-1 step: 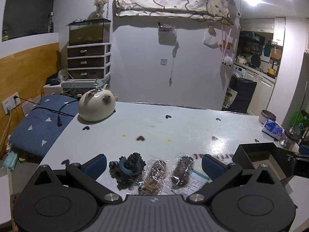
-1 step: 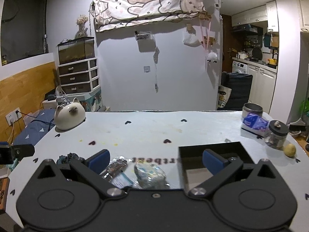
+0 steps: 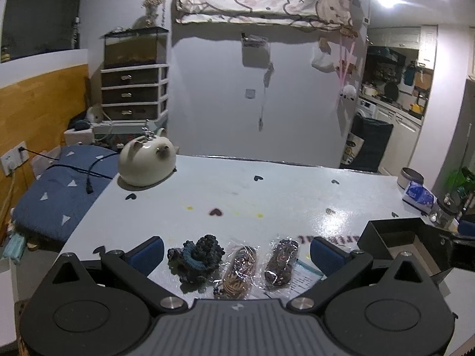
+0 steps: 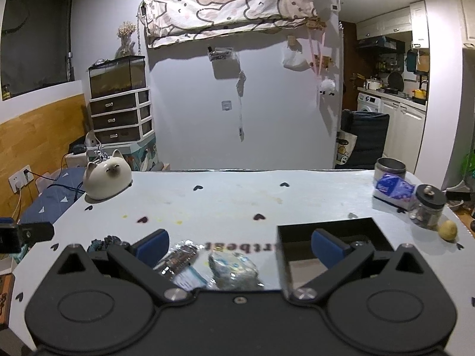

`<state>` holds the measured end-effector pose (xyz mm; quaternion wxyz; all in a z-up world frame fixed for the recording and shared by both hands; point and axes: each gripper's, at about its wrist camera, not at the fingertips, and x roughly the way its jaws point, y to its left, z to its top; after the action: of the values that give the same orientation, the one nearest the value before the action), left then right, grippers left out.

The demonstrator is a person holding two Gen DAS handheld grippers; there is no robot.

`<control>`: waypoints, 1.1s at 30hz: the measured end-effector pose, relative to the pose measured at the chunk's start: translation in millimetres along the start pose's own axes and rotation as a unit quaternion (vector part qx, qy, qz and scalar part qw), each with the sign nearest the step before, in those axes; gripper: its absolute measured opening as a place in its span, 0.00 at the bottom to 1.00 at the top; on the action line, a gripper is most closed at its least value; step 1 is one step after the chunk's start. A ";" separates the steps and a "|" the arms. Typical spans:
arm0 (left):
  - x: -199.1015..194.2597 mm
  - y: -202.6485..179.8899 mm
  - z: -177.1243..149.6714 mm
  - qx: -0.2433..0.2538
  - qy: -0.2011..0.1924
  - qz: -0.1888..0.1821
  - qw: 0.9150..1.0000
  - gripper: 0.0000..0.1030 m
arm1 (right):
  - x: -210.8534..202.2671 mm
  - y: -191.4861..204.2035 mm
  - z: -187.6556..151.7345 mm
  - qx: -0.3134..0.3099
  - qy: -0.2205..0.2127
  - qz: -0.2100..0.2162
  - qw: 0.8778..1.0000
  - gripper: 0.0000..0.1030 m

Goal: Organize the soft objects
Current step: 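Move the left tool toward the tan cord bag while the right tool approaches the brown cord bag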

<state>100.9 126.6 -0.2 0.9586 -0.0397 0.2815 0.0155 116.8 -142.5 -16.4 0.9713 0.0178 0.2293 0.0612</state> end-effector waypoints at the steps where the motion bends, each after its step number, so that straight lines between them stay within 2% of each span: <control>1: 8.3 8.1 4.0 0.005 0.005 -0.012 1.000 1.00 | 6.6 5.4 2.0 0.000 0.000 -0.001 1.000 1.00; 6: 37.9 28.0 13.4 0.025 0.024 -0.068 0.997 1.00 | 32.1 25.7 12.1 0.014 -0.011 0.000 1.000 1.00; 11: 75.3 25.3 15.5 0.060 0.056 -0.107 0.991 1.00 | 62.6 39.0 22.7 0.030 -0.006 -0.009 1.000 1.00; 16: 116.2 17.0 11.3 0.087 0.110 -0.187 0.972 1.00 | 93.7 47.8 34.1 0.046 0.005 -0.014 0.999 1.00; 19: 142.5 9.9 3.6 0.101 0.143 -0.210 0.962 0.94 | 112.4 51.1 39.4 0.067 0.028 -0.015 0.997 1.00; 22: 169.1 10.0 -5.7 0.102 0.175 -0.213 0.956 0.87 | 130.0 55.2 40.2 0.081 0.054 -0.017 0.995 1.00; 27: 207.8 18.4 -17.4 0.095 0.214 -0.187 0.954 0.83 | 155.9 61.7 37.5 0.100 0.097 -0.019 0.990 1.00; 30: 223.0 22.4 -24.0 0.098 0.226 -0.173 0.954 0.82 | 169.4 64.8 35.1 0.117 0.122 -0.006 0.986 1.00; 33: 228.5 27.4 -30.2 0.108 0.234 -0.161 0.953 0.74 | 185.0 67.3 31.3 0.145 0.154 0.012 0.977 1.00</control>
<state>275.4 153.0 -150.9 0.8543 0.0168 0.4874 -0.1797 287.5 -52.4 -66.2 0.9108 0.1513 0.3820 0.0415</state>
